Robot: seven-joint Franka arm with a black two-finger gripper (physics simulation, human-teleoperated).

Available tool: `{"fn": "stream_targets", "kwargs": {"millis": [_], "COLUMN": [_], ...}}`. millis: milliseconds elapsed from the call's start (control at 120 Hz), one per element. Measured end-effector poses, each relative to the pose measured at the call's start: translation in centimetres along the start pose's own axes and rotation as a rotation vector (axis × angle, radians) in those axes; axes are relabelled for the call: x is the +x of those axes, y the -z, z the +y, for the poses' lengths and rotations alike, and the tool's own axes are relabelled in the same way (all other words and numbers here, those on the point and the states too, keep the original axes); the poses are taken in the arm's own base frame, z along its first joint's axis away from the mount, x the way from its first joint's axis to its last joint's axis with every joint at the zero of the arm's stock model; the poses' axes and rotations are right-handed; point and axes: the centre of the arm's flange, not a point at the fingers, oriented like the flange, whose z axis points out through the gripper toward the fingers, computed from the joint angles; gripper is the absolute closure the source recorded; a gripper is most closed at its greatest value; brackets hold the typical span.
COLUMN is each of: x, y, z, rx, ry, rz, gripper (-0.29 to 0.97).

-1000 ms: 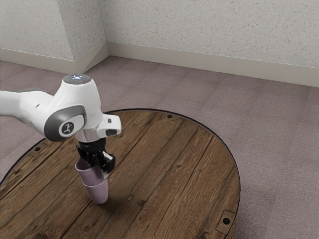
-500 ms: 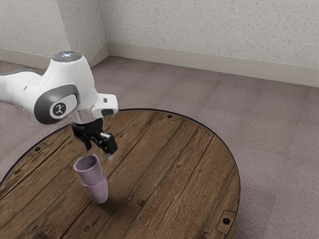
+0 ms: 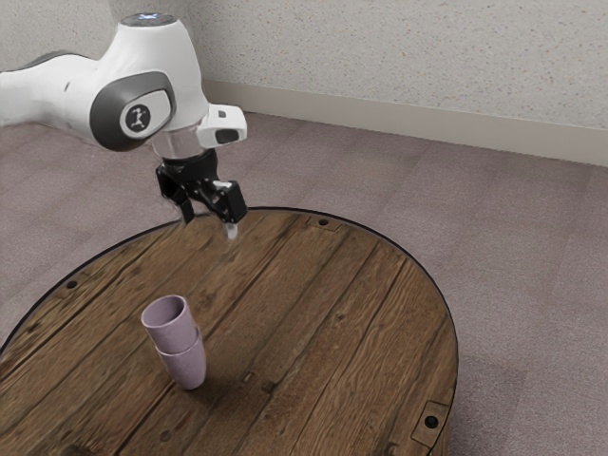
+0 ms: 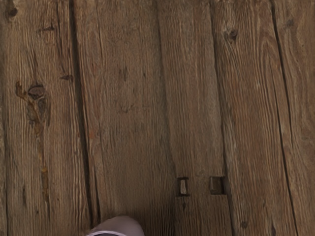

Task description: Place the left cup onto the right cup

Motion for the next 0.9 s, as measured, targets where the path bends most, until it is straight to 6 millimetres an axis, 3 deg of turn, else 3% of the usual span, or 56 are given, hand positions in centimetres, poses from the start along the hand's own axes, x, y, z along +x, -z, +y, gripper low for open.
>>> {"fn": "stream_targets", "kwargs": {"millis": [100,325,617,900], "x": [1.8,5.1,4.7,4.7], "y": [1.0,2.7,4.7,4.9], "z": [-0.6,-4.2,-4.9,-4.3], "rx": [-0.013,-0.029,-0.030,-0.034], "ry": [0.009,0.031,-0.005,-0.046], "rz": [-0.005,0.003,0.008,0.005], "gripper": [0.00,0.00,0.00,0.00]}}
